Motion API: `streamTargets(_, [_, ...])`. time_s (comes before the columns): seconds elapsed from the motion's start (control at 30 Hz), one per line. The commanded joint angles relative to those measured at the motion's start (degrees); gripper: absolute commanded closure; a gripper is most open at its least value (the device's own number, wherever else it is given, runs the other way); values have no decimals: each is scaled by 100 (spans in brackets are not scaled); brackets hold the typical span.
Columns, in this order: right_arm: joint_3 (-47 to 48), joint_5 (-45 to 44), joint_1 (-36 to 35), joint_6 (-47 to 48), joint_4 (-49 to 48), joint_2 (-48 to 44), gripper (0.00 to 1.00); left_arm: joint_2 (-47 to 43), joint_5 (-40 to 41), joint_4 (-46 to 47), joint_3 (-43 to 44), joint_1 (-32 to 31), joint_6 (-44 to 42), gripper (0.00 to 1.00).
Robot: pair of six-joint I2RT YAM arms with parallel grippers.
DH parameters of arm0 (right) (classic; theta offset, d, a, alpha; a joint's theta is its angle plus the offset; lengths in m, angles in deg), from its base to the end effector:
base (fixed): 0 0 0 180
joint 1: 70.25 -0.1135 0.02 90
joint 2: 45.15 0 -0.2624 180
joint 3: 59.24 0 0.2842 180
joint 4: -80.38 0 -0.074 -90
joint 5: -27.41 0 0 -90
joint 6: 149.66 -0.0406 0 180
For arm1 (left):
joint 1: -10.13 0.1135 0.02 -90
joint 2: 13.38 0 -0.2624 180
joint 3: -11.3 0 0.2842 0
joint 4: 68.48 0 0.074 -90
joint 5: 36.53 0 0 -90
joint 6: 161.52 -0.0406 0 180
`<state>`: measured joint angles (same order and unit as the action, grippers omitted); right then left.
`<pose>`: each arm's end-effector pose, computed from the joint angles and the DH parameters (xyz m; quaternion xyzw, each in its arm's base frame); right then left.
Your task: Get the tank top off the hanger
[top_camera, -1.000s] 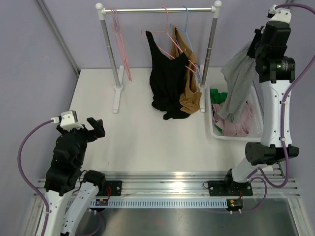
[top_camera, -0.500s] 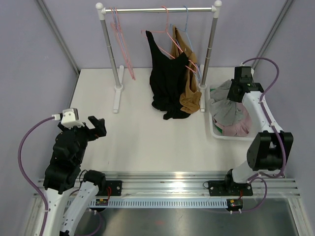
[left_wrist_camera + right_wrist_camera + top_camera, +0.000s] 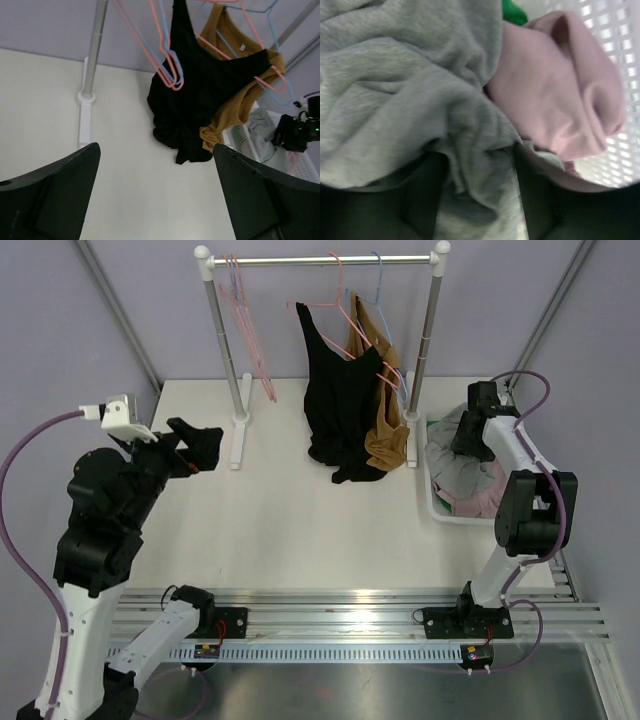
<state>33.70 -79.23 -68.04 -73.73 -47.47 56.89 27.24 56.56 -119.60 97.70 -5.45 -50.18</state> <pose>0.4089 -0.0274 0.2262 0.1713 0.9438 -0.1140 0.2588 0.1288 -0.0336 0.4773 -0.0553 0.7372 -0.1942 0.6448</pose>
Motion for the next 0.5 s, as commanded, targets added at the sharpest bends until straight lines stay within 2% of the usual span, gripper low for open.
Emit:
streamTargets(0.0, [310,-278,68,-96,248,-359,34,611,-336,273,707,-400,265,1])
streamTargets(0.03, [362,-295,68,-105,283,-482,31,735,126,264,1022,-568,256,1])
streamTargets(0.13, [659,-567,68,-70,459,-922,17,1341,752,238,1498,-1350,265,1])
streamTargets(0.17, [757,-742,68,-53,625,-1088,16,1517,1120,246,1778,-1526,256,1])
streamTargets(0.2, [845,-813,68,-44,705,-1185,1,1676,1245,255,1946,-1763,274,1])
streamTargets(0.33, [838,-718,68,-105,724,-1949,1,2702,1238,536,2483,-2089,327,1])
streamTargets(0.43, [365,97,68,-219,199,-2828,0,3292,1788,607,3150,-2528,160,1])
streamTargets(0.47, [188,874,68,-263,48,-3282,0,3721,1939,633,3326,-2643,81,1])
